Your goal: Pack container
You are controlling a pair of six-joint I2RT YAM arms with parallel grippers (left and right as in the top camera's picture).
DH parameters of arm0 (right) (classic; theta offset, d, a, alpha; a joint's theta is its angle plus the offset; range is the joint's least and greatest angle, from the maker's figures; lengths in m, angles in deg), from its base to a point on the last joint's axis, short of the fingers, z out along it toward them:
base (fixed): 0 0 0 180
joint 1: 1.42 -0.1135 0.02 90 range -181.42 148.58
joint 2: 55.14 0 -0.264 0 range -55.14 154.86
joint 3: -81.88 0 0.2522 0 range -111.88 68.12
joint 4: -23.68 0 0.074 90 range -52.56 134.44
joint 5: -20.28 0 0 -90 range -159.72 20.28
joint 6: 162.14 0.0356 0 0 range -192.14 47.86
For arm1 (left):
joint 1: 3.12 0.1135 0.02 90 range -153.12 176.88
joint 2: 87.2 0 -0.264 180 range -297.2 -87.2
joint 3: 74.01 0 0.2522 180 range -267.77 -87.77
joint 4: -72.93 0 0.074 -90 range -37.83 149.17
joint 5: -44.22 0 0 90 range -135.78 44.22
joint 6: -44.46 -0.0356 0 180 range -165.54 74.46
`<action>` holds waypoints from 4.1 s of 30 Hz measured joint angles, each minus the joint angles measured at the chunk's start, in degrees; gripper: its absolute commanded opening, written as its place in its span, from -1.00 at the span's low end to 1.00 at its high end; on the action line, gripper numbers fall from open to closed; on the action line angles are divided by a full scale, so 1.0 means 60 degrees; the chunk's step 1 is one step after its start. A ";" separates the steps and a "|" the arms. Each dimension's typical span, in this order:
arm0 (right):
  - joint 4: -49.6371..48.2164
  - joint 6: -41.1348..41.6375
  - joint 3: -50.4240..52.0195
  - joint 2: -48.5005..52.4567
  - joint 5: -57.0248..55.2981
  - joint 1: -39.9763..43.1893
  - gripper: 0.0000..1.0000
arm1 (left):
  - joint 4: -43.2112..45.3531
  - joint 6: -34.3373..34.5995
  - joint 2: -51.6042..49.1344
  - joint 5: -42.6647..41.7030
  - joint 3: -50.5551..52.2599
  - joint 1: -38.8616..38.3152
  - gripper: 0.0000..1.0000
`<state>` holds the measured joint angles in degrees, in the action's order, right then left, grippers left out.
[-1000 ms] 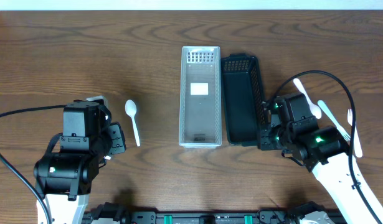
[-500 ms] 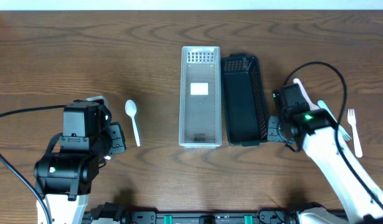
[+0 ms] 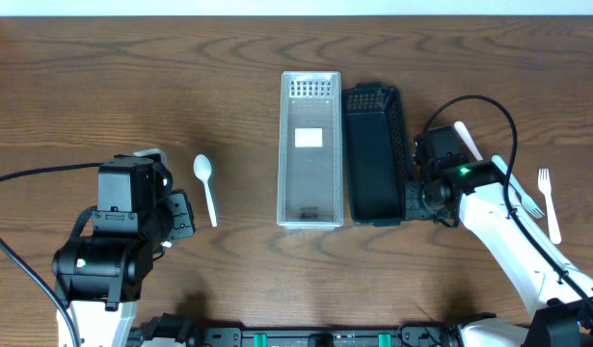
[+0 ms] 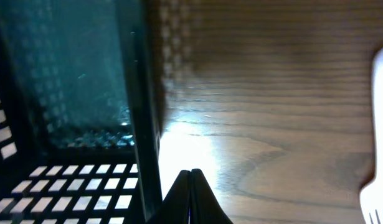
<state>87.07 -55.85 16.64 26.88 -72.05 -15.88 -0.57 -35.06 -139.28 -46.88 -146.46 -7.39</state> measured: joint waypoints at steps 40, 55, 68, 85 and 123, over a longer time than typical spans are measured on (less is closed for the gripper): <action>0.0047 -0.0397 -0.0280 0.0000 0.0321 0.0219 -0.68 | 0.0029 0.0004 0.0000 0.0000 0.0000 0.0000 -0.87; 0.3297 -0.0069 -0.4156 -0.1002 -0.0619 0.2947 0.89 | 0.0200 0.0004 0.0000 -0.0004 0.0000 0.0000 -0.25; 0.3577 -0.1209 -0.4149 0.0215 -0.0772 0.5122 0.98 | 0.0197 0.0004 0.0000 -0.0004 0.0000 0.0000 -0.25; 0.2248 -0.3767 -0.1665 0.1071 -0.0521 0.5122 0.94 | 0.0204 0.0004 0.0000 0.0000 0.0000 0.0000 -0.24; -0.0929 -0.6065 0.0168 0.2503 -0.0087 0.5122 0.01 | 0.0200 0.0004 0.0000 -0.0004 0.0000 0.0000 -0.24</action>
<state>81.49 -92.24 17.64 41.89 -72.57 14.85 0.63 -35.03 -139.28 -46.90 -146.46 -7.39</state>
